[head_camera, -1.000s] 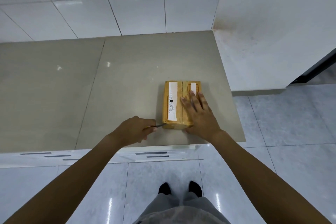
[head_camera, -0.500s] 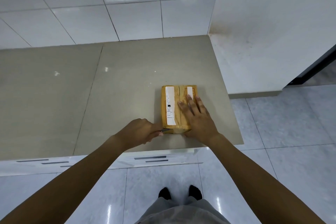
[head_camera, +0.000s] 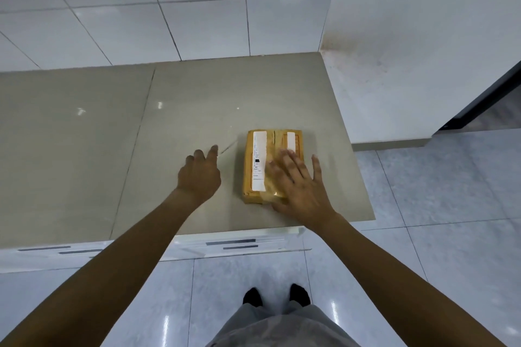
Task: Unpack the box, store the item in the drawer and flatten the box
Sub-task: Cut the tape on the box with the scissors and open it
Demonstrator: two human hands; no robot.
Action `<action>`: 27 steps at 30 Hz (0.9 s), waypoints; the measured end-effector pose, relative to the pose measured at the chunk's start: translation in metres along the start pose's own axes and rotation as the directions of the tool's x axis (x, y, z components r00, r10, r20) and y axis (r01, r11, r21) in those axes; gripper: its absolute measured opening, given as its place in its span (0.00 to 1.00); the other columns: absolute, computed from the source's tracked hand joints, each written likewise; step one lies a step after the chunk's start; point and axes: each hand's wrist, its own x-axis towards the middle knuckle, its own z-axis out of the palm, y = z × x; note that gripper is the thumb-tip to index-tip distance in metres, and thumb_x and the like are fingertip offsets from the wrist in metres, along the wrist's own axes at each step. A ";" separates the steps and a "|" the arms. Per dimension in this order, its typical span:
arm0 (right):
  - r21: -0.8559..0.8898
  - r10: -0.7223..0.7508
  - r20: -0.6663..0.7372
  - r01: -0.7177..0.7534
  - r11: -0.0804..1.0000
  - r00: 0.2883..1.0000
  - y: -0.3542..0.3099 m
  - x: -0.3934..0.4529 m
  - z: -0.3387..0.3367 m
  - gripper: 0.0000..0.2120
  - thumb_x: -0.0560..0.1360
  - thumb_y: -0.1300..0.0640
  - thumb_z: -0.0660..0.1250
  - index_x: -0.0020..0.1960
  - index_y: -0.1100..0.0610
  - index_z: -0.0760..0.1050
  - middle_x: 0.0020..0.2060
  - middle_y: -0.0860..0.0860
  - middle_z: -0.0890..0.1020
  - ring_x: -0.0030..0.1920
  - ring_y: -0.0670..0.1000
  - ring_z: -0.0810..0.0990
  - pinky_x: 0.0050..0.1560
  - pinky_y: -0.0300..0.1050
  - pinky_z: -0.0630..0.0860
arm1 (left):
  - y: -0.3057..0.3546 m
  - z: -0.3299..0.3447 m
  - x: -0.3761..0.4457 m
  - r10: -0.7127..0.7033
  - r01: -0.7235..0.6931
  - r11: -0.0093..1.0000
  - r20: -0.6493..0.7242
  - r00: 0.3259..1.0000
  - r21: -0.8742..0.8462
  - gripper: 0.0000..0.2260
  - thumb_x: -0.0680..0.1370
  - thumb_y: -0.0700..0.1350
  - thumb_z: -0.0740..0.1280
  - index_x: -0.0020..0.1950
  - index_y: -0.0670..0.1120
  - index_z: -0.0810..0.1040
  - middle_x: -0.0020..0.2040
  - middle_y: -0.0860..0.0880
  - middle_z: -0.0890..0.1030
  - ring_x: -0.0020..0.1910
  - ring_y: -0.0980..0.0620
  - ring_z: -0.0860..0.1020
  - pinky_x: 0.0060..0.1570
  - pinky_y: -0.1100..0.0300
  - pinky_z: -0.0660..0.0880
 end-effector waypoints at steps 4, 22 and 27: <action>0.006 -0.118 0.034 0.118 0.993 0.992 -0.008 -0.010 0.008 0.25 0.82 0.43 0.48 0.77 0.50 0.56 0.77 0.51 0.59 0.78 0.55 0.53 0.75 0.63 0.49 | 0.012 0.014 0.004 0.006 0.033 0.973 0.166 0.986 -0.227 0.27 0.82 0.47 0.56 0.80 0.47 0.51 0.70 0.36 0.67 0.66 0.35 0.69 0.65 0.44 0.68; 0.974 0.634 0.134 -0.218 0.057 0.761 0.017 0.046 -0.089 0.15 0.82 0.52 0.56 0.58 0.59 0.77 0.50 0.55 0.85 0.49 0.50 0.84 0.50 0.42 0.77 | 0.093 0.057 -0.024 -0.041 0.037 0.986 -0.017 0.999 -0.160 0.47 0.70 0.76 0.41 0.80 0.47 0.44 0.81 0.44 0.45 0.79 0.39 0.45 0.66 0.25 0.48; 0.998 0.872 -0.055 0.008 0.059 0.486 0.059 0.044 -0.121 0.15 0.82 0.58 0.53 0.60 0.58 0.75 0.51 0.53 0.84 0.49 0.49 0.83 0.52 0.46 0.74 | 0.092 0.058 -0.018 -0.033 0.037 0.992 0.041 0.999 -0.121 0.48 0.67 0.76 0.35 0.79 0.47 0.40 0.80 0.46 0.40 0.78 0.39 0.43 0.65 0.24 0.46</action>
